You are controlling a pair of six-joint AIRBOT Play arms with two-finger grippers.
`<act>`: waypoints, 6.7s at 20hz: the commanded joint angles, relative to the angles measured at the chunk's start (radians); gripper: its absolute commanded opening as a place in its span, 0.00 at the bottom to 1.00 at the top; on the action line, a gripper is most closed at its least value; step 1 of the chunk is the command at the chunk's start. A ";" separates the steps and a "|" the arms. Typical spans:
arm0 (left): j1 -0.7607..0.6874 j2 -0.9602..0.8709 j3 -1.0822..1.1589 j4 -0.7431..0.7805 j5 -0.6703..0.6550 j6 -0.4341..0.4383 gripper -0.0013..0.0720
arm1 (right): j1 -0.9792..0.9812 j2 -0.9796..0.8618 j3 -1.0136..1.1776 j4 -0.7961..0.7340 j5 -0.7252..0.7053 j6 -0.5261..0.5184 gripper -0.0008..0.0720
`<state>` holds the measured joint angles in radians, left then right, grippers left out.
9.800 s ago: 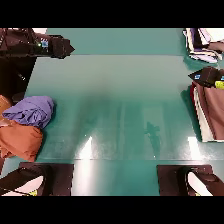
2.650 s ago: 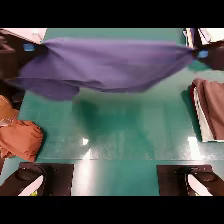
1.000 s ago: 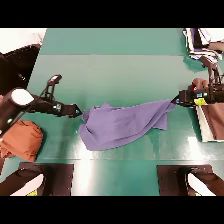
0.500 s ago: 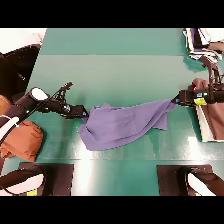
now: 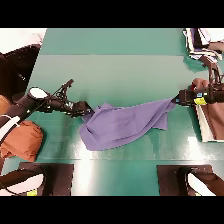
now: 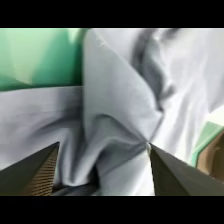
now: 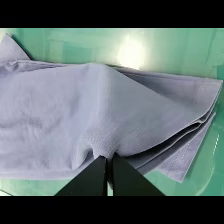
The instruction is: Fold the shirts.
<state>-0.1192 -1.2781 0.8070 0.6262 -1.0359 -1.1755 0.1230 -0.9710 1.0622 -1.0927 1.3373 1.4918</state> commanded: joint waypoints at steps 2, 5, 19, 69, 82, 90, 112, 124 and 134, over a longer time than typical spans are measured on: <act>-0.068 -0.002 0.000 0.027 0.000 0.027 0.90 | 0.000 0.000 0.000 0.000 -0.024 0.000 0.03; -0.132 -0.002 0.001 0.078 0.066 0.012 0.44 | 0.000 0.000 0.000 0.000 -0.024 0.000 0.03; -0.092 0.383 0.856 0.417 -0.082 -0.179 0.05 | 0.000 0.045 0.514 -0.006 0.021 -0.043 0.03; -0.369 0.100 0.079 0.645 0.013 -0.584 0.85 | -0.076 -0.082 0.104 -0.085 -0.101 0.007 0.52; -0.487 0.065 0.005 0.657 0.261 -0.705 0.60 | -0.101 -0.041 0.090 -0.085 -0.088 0.006 0.52; -0.435 0.106 0.018 0.744 0.199 -0.710 0.05 | -0.106 -0.041 0.089 -0.086 -0.020 -0.008 0.52; -0.012 0.308 0.064 0.802 0.051 -0.526 0.05 | -0.381 -0.196 -0.455 0.179 -0.237 -0.047 0.63; -0.012 0.441 0.398 0.808 0.000 -0.517 0.05 | -0.247 -0.044 -0.138 0.176 -0.225 -0.106 0.04; -0.012 0.613 1.223 0.784 0.061 -0.420 0.05 | -0.247 0.276 0.637 -0.066 -0.231 -0.088 0.03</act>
<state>-0.1318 -0.6838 1.8408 1.4315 -0.9958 -1.6054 -0.1242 -0.7460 1.5131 -1.0328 1.0958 1.3865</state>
